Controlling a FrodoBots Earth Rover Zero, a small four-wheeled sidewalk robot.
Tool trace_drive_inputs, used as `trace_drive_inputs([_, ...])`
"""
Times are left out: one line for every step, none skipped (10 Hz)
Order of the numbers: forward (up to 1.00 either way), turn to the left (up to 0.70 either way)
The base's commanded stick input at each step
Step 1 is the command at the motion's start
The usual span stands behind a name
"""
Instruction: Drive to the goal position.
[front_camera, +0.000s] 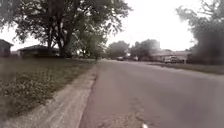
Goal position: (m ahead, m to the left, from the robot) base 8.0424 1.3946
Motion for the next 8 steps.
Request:
trace_drive_inputs([1.00, 0.00])
trace_drive_inputs([1.00, 0.00])
trace_drive_inputs([1.00, 0.00])
trace_drive_inputs([1.00, 0.00])
trace_drive_inputs([1.00, 0.02])
trace_drive_inputs([1.00, 0.01])
trace_drive_inputs([1.00, 0.00])
trace_drive_inputs([1.00, 0.01])
